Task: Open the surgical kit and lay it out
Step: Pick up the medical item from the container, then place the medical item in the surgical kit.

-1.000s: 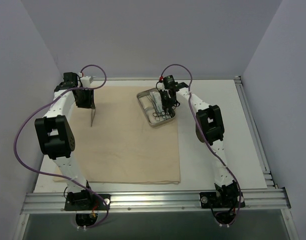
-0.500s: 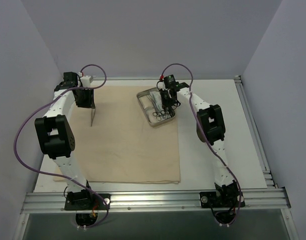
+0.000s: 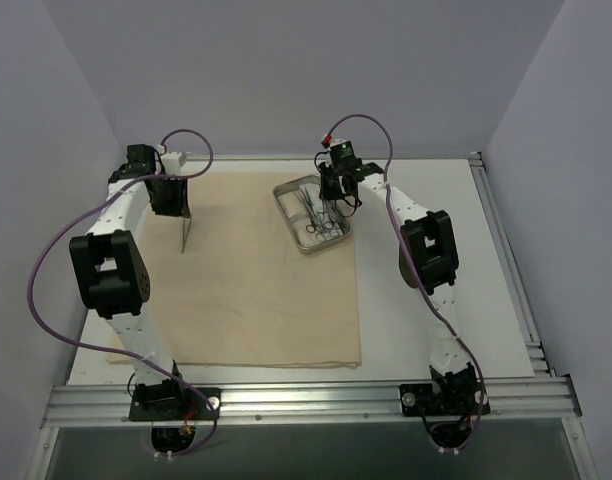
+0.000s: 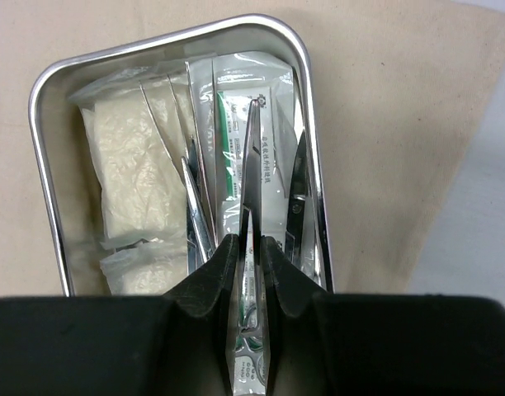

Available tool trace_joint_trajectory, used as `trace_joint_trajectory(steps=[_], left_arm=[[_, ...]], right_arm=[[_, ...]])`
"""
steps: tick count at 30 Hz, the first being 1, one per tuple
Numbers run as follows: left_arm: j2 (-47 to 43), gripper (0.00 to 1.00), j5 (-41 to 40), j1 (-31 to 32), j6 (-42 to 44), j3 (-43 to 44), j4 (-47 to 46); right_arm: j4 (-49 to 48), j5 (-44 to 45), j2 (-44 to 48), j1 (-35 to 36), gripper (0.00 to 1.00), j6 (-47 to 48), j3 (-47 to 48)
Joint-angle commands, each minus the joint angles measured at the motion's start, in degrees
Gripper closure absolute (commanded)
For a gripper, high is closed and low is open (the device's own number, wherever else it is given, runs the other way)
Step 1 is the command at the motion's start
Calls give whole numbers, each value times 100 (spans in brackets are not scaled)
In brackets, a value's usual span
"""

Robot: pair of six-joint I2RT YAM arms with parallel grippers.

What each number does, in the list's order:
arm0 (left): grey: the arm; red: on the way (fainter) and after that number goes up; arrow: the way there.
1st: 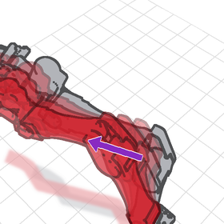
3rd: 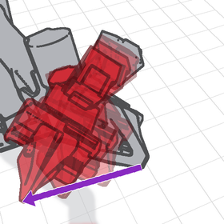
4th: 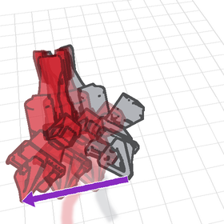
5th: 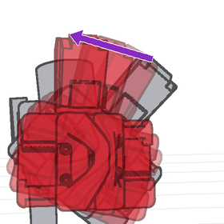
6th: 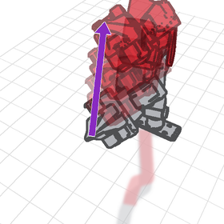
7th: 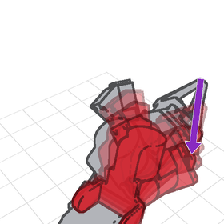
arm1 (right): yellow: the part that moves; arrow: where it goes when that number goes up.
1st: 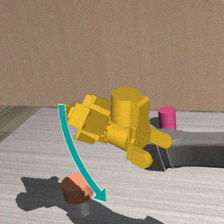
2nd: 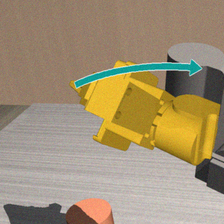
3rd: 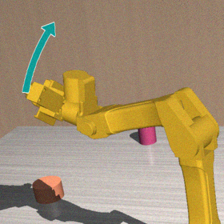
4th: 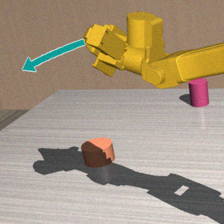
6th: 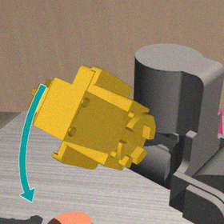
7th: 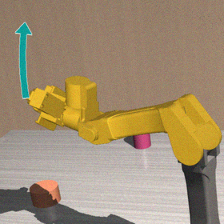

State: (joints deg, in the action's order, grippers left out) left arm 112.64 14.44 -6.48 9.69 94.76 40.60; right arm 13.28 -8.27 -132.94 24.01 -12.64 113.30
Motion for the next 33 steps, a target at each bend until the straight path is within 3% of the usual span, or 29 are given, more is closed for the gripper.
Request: trace_joint_trajectory(steps=[1, 10, 20, 25, 33], left_arm=[[-190, 57, 130, -29, 77, 245, 27], [-198, 57, 147, -29, 68, 254, -34], [-549, 57, -81, -29, -20, 148, -140], [-1085, 57, -389, -29, 15, -326, -623], [-1464, 57, -512, -73, 59, -608, -896]], right_arm=[[-273, 141, 523, 33, 100, -273, -9], [-958, 1493, 1402, 473, 100, -1266, -756], [-897, 1768, 2167, 1535, 100, -2329, -1844], [-239, 1873, 2010, 2151, 100, -2910, -1872], [-1, 2102, 1527, 3091, 100, -3832, -1961]])
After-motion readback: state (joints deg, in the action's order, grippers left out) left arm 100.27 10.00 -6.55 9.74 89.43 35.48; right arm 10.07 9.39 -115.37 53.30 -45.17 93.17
